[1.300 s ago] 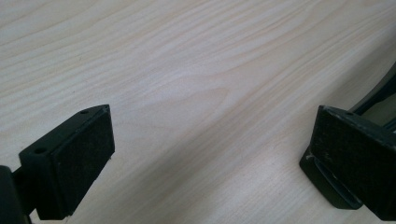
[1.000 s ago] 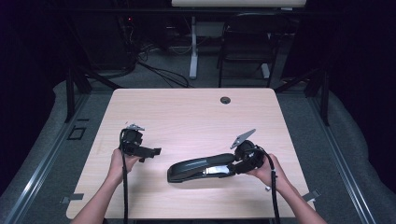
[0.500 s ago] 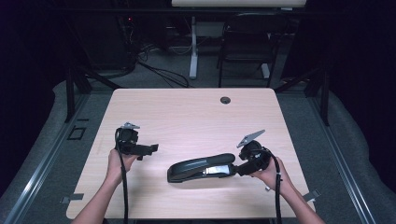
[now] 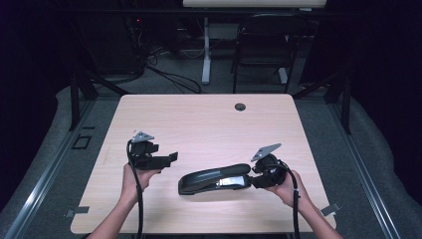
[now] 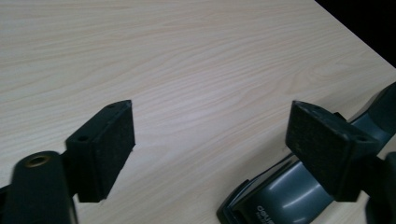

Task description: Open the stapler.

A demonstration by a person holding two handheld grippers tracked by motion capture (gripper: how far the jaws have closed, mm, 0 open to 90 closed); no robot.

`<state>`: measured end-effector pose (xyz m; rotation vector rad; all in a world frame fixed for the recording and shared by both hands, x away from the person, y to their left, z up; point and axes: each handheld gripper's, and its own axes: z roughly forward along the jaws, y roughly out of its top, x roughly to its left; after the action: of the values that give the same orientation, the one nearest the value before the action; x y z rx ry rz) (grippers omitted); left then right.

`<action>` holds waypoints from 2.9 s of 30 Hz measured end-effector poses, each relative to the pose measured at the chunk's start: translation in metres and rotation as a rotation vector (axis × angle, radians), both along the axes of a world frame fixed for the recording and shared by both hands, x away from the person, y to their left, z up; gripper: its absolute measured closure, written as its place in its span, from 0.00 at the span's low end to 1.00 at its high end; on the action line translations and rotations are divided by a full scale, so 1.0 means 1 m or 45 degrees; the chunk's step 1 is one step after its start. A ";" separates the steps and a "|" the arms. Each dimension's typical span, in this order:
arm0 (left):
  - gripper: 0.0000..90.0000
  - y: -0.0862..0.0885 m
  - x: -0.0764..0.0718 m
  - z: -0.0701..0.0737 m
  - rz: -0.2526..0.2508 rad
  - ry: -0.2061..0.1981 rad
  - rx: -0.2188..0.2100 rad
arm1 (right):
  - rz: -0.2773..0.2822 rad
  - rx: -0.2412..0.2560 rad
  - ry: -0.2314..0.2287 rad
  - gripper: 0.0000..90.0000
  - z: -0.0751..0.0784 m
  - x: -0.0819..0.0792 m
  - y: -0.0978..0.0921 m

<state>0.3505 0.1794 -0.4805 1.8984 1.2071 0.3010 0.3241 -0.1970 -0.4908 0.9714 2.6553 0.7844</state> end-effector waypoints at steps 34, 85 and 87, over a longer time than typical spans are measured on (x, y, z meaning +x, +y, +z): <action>0.95 -0.108 -0.071 -0.024 -0.434 -0.203 0.040 | 0.159 -0.067 -0.072 0.94 -0.030 -0.010 0.017; 1.00 -0.173 -0.066 -0.097 -0.213 -0.366 0.185 | 0.124 -0.197 -0.223 1.00 -0.059 -0.007 0.033; 1.00 -0.174 -0.066 -0.097 -0.217 -0.374 0.192 | 0.125 -0.202 -0.222 1.00 -0.058 -0.006 0.033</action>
<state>0.2847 0.0052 -0.5774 1.9882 0.8420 0.5696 0.3180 -0.1640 -0.5493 0.7047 2.5830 0.6341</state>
